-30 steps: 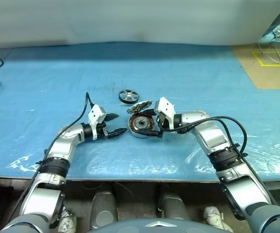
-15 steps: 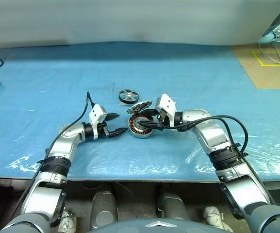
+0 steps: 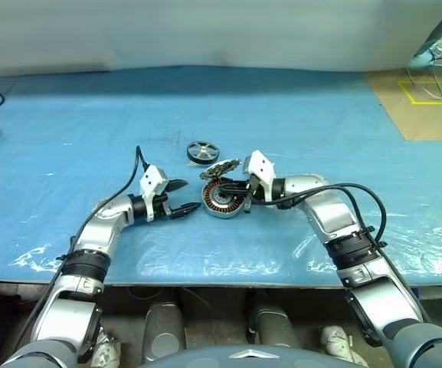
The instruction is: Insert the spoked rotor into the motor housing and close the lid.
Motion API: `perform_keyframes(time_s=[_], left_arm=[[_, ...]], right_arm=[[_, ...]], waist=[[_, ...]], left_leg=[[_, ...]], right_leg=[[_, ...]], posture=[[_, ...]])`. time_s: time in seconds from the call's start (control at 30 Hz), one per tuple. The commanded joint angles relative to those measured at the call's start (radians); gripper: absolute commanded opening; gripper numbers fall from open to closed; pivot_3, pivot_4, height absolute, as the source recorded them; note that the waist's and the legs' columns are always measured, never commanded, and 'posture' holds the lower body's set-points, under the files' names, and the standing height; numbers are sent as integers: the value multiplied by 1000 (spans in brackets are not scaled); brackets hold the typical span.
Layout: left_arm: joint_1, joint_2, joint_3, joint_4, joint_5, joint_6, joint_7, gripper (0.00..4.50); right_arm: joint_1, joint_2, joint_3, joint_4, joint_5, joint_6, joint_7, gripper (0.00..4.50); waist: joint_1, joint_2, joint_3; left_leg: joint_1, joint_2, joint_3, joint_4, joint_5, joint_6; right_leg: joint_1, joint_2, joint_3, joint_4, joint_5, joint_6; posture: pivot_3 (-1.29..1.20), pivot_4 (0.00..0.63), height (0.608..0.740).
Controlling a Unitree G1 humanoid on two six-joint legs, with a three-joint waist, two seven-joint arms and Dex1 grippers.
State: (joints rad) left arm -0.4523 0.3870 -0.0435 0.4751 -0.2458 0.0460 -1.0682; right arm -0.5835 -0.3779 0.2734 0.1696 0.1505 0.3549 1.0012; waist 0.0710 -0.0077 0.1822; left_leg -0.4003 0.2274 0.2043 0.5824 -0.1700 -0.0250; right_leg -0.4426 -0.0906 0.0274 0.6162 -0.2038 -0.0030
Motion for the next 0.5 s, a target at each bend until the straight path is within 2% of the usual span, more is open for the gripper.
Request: perform_keyframes(time_s=[0.03,0.23,0.5], left_arm=[[11,13,13,-43,-10,5,4,4500],[20,16,17,-22,-8,-13,2,4500],[0,7,18,93,3,-92,-13,4500]], right_arm=[[-16,3,13,-9,-6,-11,11,27],[-25,2,12,57,-38,-36,-17,27],[-22,-8,-4,26,-7,-3,8,27]], waist=[[0,0,0],[0,0,0],[0,0,0]], left_leg=[[0,0,0,0,0,0],[0,0,0,0,0,0],[2,0,0,0,0,0]], right_leg=[[0,0,0,0,0,0],[0,0,0,0,0,0],[1,0,0,0,0,0]], posture=[[0,150,740],[0,150,740],[0,150,740]])
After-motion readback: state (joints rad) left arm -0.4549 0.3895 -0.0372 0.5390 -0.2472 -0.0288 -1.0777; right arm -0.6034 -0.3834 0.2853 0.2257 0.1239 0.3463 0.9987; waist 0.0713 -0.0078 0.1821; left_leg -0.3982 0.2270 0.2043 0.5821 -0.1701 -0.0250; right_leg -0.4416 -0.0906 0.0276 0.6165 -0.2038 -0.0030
